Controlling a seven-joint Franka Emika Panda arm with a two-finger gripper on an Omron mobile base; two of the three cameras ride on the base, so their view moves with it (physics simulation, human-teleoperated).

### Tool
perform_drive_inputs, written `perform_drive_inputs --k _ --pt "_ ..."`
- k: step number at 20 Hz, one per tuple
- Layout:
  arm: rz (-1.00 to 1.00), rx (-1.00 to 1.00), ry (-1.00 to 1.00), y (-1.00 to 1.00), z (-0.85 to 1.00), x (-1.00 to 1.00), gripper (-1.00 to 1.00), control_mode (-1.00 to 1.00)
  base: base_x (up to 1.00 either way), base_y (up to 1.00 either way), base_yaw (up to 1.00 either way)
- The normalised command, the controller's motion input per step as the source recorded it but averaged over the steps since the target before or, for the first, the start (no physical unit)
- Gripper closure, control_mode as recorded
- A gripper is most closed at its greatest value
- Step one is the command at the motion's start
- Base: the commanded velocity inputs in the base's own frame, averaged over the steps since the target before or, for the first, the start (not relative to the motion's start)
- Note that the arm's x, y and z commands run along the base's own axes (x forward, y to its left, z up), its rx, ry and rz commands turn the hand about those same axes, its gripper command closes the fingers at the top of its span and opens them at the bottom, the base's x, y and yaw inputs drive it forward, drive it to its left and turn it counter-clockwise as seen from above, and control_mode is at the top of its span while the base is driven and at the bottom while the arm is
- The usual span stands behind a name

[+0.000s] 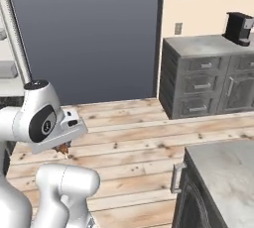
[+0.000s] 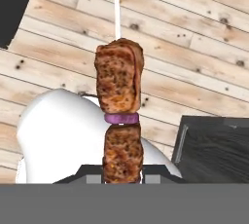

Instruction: Place the cold items (banana and cucumber) from the fridge in one tupperware on the dining counter. Place the warm items (hot dog and kebab skewer) in the stove area in another tupperware.

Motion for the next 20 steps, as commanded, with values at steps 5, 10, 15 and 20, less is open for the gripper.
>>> perform_drive_inputs --k 5,10,15,20 --pt "0.0 0.0 0.0 0.0 0.0 0.0 1.0 1.0 0.79 0.05 -0.06" --pt "0.0 0.0 0.0 0.0 0.0 0.0 1.0 1.0 0.97 0.23 -0.17" --pt "0.0 0.0 0.0 0.0 0.0 0.0 1.0 1.0 1.0 -0.06 -0.12" --pt "0.0 0.0 0.0 0.0 0.0 0.0 1.0 1.0 1.0 0.02 -0.32"
